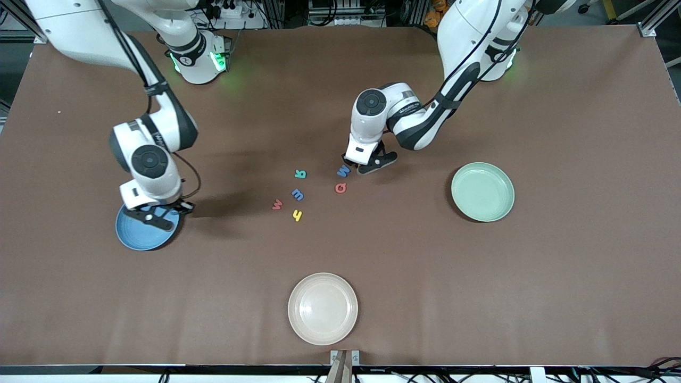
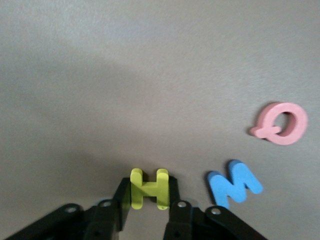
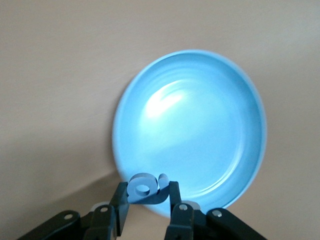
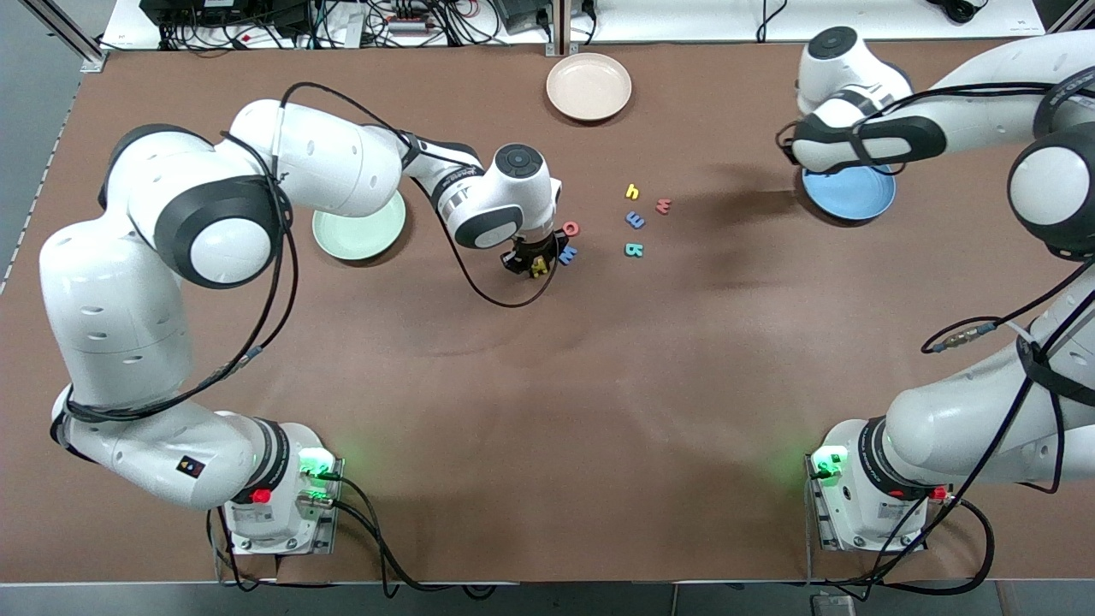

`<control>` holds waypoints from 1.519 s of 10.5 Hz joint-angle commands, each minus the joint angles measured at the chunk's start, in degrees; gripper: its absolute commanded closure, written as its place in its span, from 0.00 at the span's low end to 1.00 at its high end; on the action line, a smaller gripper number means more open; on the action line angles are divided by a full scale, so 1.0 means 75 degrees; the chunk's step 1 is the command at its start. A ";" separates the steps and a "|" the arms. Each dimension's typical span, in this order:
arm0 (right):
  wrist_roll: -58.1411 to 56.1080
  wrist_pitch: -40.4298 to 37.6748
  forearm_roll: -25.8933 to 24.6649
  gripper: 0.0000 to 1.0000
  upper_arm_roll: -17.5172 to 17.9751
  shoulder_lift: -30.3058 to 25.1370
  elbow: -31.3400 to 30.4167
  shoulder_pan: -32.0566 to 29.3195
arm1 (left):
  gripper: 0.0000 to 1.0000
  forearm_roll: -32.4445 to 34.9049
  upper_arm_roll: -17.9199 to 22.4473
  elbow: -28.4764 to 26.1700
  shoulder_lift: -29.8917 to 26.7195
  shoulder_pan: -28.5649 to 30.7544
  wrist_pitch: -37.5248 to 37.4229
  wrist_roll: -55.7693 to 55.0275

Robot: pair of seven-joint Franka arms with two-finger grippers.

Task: Sort upper and lower case letters into plates
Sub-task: 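Carry the a to the blue plate while the left gripper carries the H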

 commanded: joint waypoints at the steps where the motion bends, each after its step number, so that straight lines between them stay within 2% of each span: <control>1: -0.0394 -0.0046 -0.1065 0.67 0.0124 0.0020 -0.0041 -0.0646 | 0.91 0.0297 0.0051 0.0003 0.0069 0.0024 0.0098 -0.0166; 2: -0.0570 -0.0046 -0.1395 0.01 0.0124 0.0020 -0.0018 -0.0683 | 0.92 0.0297 0.0051 0.0038 -0.0012 0.0059 0.0075 -0.0131; 5: -0.0549 -0.0046 -0.1351 0.00 0.0147 0.0032 0.0017 -0.0683 | 1.00 0.0227 0.0005 0.0027 -0.0456 0.0468 -0.0484 0.0498; 7: -0.0514 0.0012 -0.1281 0.00 0.0206 0.0044 0.0017 -0.0602 | 1.00 -0.0227 -0.0135 -0.0008 -0.1006 0.0924 -0.1245 0.1853; 8: -0.0502 0.0047 -0.0828 0.00 0.0206 0.0055 0.0041 -0.0369 | 1.00 -0.0694 -0.0136 -0.0020 -0.1322 0.1228 -0.1644 0.2894; 10: -0.0408 0.0106 0.0517 0.00 0.0218 0.0207 0.0379 0.0169 | 1.00 -0.1318 -0.0136 -0.0113 -0.1978 0.1884 -0.2487 0.4817; 13: -0.0291 0.0153 0.2183 0.00 0.0206 0.0488 0.0941 0.1211 | 1.00 -0.1613 -0.0113 -0.0627 -0.2520 0.3499 -0.2644 0.8061; 14: -0.0035 0.0176 0.2571 0.00 0.0206 0.0628 0.1129 0.1505 | 1.00 -0.1613 -0.0090 -0.0780 -0.2614 0.4038 -0.2621 0.9000; 16: 0.0887 0.0630 0.2692 0.00 0.0206 0.0898 0.1201 0.2068 | 1.00 -0.1613 -0.0066 -0.0991 -0.2685 0.4850 -0.2434 1.0552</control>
